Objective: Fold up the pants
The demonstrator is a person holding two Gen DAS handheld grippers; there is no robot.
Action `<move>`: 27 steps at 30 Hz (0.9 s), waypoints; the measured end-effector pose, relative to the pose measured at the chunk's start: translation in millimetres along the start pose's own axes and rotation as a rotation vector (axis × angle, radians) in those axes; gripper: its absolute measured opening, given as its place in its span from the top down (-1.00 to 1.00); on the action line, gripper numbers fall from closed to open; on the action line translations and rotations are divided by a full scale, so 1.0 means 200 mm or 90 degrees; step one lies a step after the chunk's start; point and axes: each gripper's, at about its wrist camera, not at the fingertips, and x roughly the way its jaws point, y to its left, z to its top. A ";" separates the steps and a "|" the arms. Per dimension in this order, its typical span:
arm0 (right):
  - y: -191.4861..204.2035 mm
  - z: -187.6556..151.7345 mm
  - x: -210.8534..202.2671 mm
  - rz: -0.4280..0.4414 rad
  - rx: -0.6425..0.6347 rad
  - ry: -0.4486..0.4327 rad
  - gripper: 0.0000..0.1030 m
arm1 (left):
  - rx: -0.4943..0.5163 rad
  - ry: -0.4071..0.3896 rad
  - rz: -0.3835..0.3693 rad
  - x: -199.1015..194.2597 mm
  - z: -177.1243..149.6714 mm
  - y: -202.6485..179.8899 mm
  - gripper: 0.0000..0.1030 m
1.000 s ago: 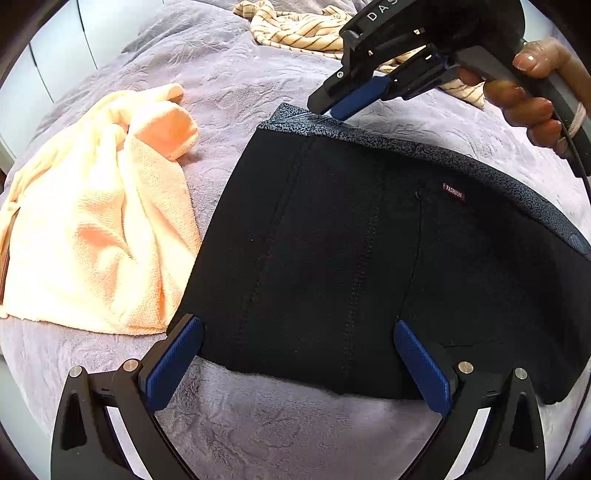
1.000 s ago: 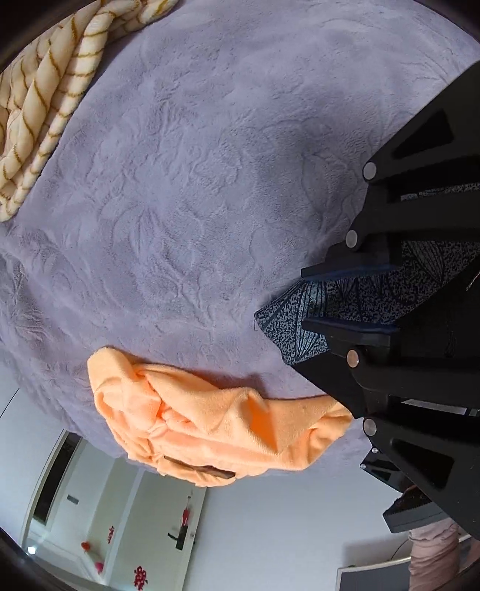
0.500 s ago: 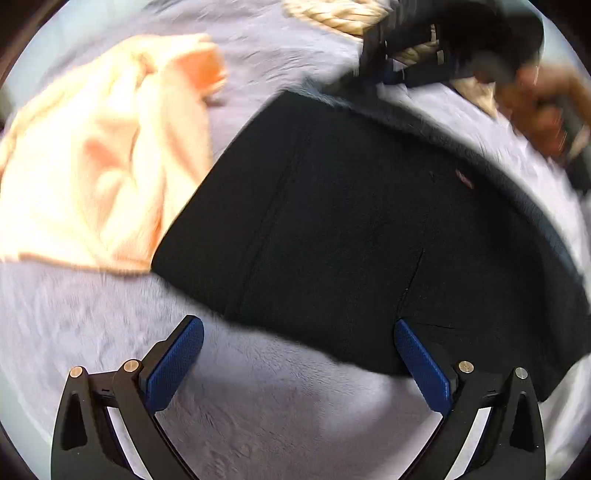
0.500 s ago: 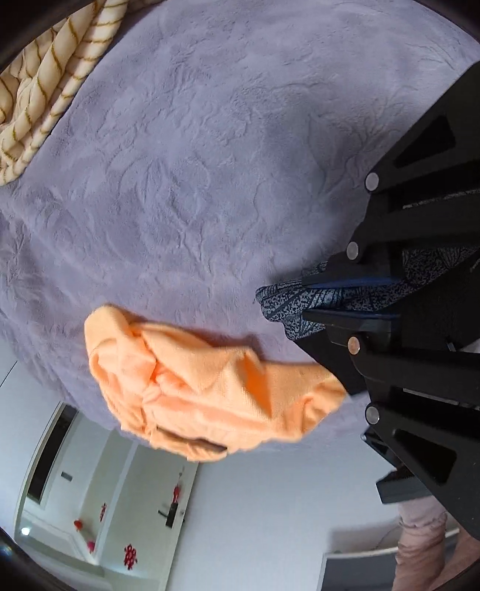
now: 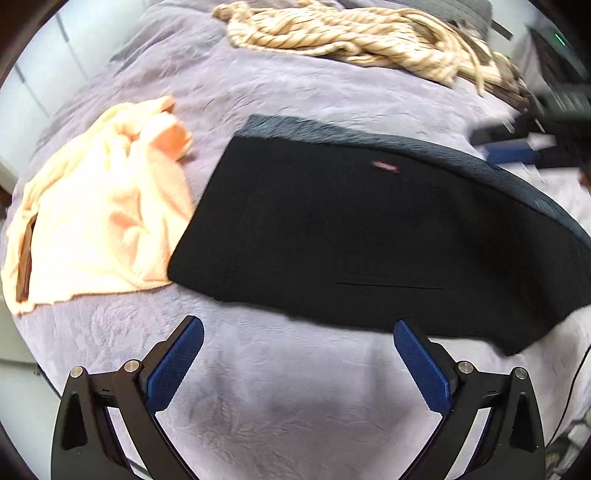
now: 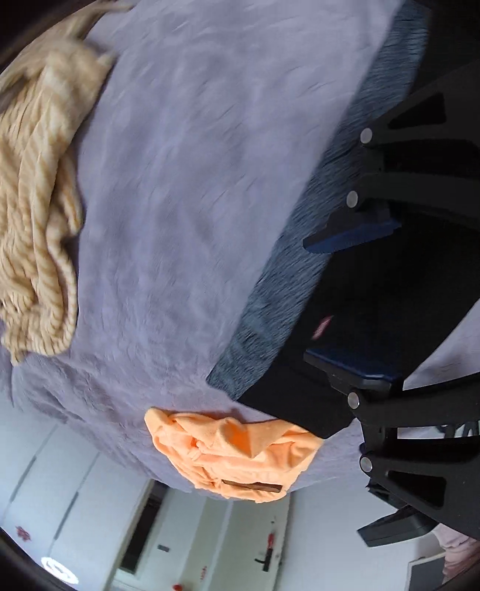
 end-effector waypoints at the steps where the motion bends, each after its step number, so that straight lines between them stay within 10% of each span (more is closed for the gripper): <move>1: -0.08 -0.09 -0.07 -0.009 0.031 -0.006 -0.11 | 0.015 -0.001 -0.004 -0.02 0.03 -0.08 -1.00; 17: -1.53 -1.61 -1.08 -0.126 0.627 -0.236 -0.07 | 0.188 0.032 -0.064 0.13 0.41 -1.44 -1.00; 24: -2.00 -1.82 -1.15 -0.088 0.753 -0.300 0.13 | 0.182 0.024 -0.050 0.16 0.52 -1.75 -1.00; 27: -2.12 -1.81 -1.13 -0.054 0.759 -0.310 0.67 | 0.187 0.014 -0.042 0.20 0.56 -1.89 -1.00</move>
